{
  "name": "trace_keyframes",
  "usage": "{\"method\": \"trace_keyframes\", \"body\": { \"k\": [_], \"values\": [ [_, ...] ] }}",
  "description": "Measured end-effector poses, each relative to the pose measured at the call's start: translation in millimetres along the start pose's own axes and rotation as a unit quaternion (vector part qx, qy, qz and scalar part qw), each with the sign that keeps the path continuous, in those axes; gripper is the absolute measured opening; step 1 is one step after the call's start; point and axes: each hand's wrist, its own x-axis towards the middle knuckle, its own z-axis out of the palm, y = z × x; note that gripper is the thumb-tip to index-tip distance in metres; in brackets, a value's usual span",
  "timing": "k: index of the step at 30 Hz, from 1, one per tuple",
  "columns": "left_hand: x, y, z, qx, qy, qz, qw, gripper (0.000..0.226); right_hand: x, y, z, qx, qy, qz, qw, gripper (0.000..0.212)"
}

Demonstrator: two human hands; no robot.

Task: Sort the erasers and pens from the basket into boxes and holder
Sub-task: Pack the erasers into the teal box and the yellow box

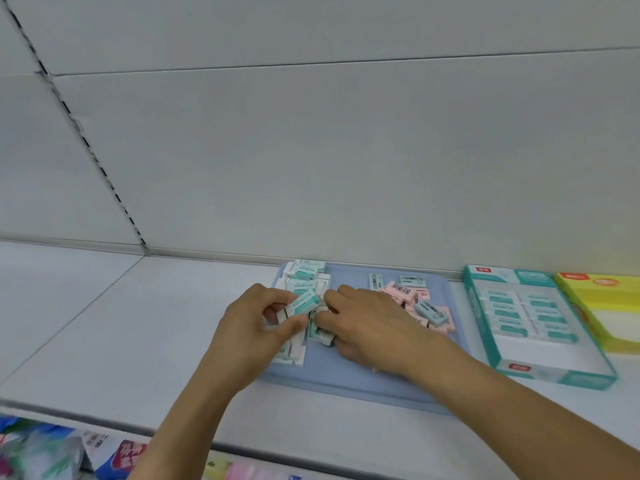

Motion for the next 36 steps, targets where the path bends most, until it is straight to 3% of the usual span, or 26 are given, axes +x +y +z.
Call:
{"method": "trace_keyframes", "body": {
  "k": [3, 5, 6, 9, 11, 13, 16, 20, 23, 32, 34, 36],
  "values": [
    [-1.2, 11.1, 2.6, -0.065, 0.018, -0.021, 0.997, 0.019, -12.4, 0.7, -2.4, 0.047, 0.039, 0.03, 0.998, 0.016],
    [-2.1, 22.0, 5.1, -0.145, 0.02, -0.053, 0.988, 0.02, -22.0, 0.7, -13.4, 0.191, 0.095, 0.167, 0.963, 0.013],
    [-2.6, 28.3, 7.0, -0.182, 0.015, -0.068, 0.981, 0.02, -25.4, 2.5, -21.6, 0.3, 0.112, 0.252, 0.913, 0.008],
    [-3.0, 47.9, 16.1, -0.258, -0.015, -0.093, 0.962, 0.021, -40.1, 18.0, -47.8, 0.581, 0.133, 0.406, 0.692, 0.008],
    [-2.7, 61.9, 26.2, -0.286, -0.039, -0.092, 0.953, 0.021, -53.7, 28.2, -62.8, 0.663, 0.123, 0.42, 0.607, 0.008],
    [-1.7, 75.9, 39.0, -0.309, -0.061, -0.082, 0.946, 0.017, -67.5, 35.9, -72.8, 0.702, 0.12, 0.415, 0.566, 0.011],
    [1.7, 95.7, 59.0, -0.33, -0.102, -0.061, 0.936, 0.018, -90.1, 50.4, -79.3, 0.673, 0.123, 0.432, 0.587, 0.014],
    [9.3, 116.1, 81.8, -0.332, -0.15, -0.054, 0.93, 0.018, -128.3, 80.1, -78.8, 0.515, 0.159, 0.505, 0.674, 0.025],
    [10.6, 127.8, 100.8, -0.301, -0.194, -0.049, 0.932, 0.013, -155.1, 100.4, -78.4, 0.44, 0.155, 0.565, 0.68, 0.033],
    [0.4, 145.4, 138.4, -0.312, -0.243, -0.077, 0.915, 0.017, -164.0, 98.8, -68.8, 0.391, -0.03, 0.603, 0.695, 0.028],
    [-0.7, 148.2, 140.5, -0.327, -0.239, -0.086, 0.91, 0.018, -162.5, 98.4, -66.6, 0.307, -0.101, 0.601, 0.731, 0.033],
    [-0.4, 148.7, 141.8, -0.335, -0.234, -0.093, 0.908, 0.018, -161.3, 96.7, -66.7, 0.145, -0.173, 0.563, 0.795, 0.031]
  ]
}}
